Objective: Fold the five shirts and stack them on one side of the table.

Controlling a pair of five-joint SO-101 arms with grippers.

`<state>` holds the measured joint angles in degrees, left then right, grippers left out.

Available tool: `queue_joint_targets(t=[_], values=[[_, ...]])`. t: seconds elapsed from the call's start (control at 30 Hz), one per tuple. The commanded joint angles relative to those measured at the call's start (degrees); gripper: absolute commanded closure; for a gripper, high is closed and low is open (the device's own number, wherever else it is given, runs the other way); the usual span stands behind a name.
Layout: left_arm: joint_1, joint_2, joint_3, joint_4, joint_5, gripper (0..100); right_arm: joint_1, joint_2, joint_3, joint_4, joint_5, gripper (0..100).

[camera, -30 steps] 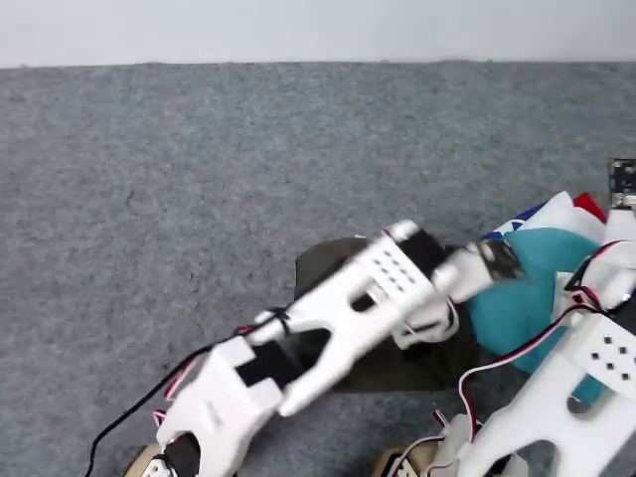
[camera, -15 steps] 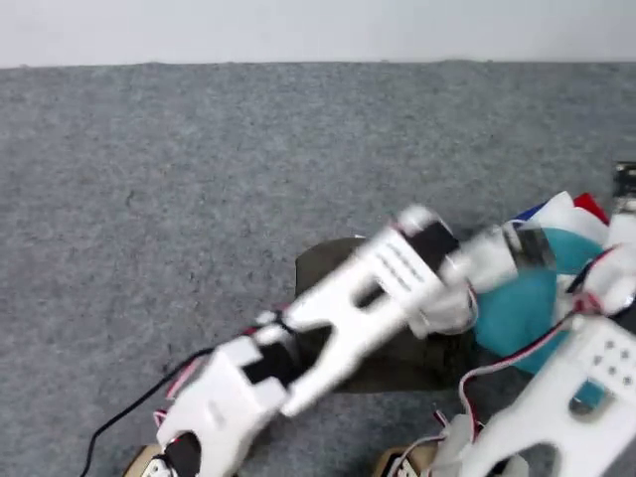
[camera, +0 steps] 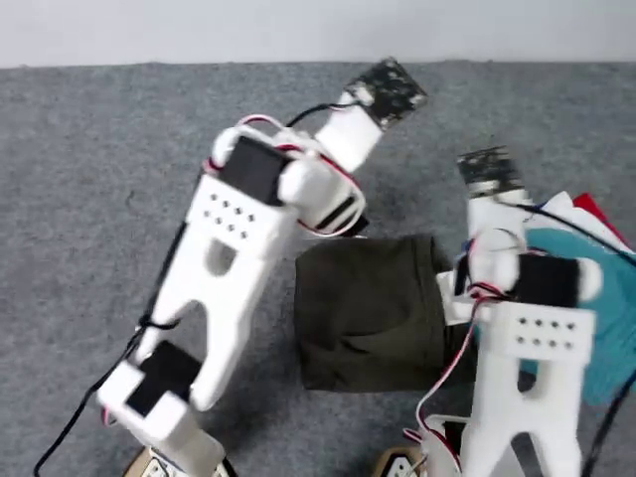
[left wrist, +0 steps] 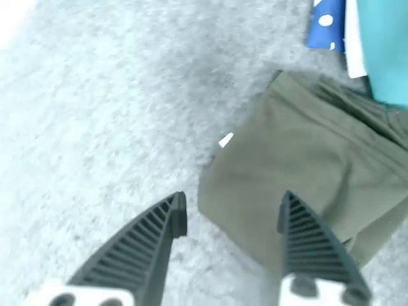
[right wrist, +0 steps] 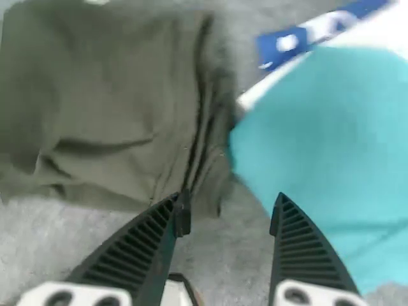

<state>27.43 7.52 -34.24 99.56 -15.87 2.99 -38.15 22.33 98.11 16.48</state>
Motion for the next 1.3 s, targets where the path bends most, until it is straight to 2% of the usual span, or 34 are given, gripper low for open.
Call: queue_joint_targets(t=[0.0, 0.13, 0.33, 0.77, 1.0, 1.2, 1.27], values=[[-2.1, -7.9, 2.2, 0.9, -0.5, 76, -2.9, -0.3, 3.8, -2.2, -0.4, 78.0], [-2.8, -10.9, 3.8, 0.9, -1.4, 76, -2.9, -0.2, 11.1, -8.7, -0.3, 78.0], [-2.6, -11.2, 5.1, 0.9, -3.2, 76, -3.2, -0.2, 24.2, -25.5, -0.3, 78.0], [-2.7, -11.1, 5.2, 0.9, -3.2, 76, -2.9, -0.1, 43.3, -47.4, -0.5, 78.0], [-2.7, -11.1, 5.2, 0.9, -3.2, 76, -2.9, 9.5, 40.7, -51.4, -0.4, 77.9], [-2.7, -11.1, 5.2, 0.9, -3.2, 76, -3.3, 26.9, 31.3, -48.9, -0.2, 78.6], [-2.7, -11.1, 5.2, 0.9, -3.2, 76, -4.6, 30.5, 29.3, -47.1, -0.2, 83.2]])
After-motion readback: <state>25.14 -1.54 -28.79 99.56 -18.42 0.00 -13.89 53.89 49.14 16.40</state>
